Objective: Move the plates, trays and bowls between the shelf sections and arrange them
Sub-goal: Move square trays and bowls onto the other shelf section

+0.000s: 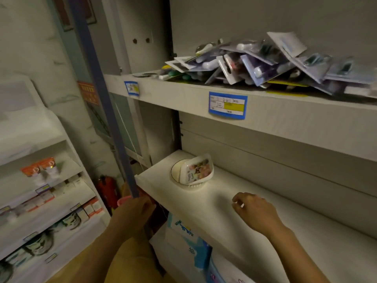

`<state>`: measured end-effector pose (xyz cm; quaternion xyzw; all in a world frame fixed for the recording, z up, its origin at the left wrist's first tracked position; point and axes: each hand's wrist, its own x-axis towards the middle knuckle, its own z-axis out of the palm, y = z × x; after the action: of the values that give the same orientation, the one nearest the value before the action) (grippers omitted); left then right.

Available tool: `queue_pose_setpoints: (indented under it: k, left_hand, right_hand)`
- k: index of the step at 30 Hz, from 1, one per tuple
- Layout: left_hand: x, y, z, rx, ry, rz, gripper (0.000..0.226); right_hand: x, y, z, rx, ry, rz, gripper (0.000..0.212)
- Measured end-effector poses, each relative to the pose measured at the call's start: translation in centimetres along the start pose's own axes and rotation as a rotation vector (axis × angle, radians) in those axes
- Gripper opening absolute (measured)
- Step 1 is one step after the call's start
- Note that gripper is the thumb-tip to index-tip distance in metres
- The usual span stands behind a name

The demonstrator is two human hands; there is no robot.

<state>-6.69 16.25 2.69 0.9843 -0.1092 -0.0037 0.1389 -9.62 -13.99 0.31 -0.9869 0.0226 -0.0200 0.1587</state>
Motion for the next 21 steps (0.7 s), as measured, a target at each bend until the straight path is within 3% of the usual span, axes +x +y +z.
queue_pose_setpoints:
  k: [12,17,21]
  left_hand:
    - [13.8,-6.2,0.1,-0.096,-0.173,0.165,0.016]
    - [17.8,-8.5,0.7,-0.040,-0.244,0.318,0.025]
    - [20.2,-9.5,1.4,-0.062,-0.261,0.403,0.019]
  right_hand:
    - [14.3,-5.2,3.0,-0.193,0.023,0.317,0.049]
    - [18.2,-7.1,4.3,-0.343,-0.082,0.475,0.034]
    - [19.7,-7.8,4.2,-0.463,-0.140,0.520,0.027]
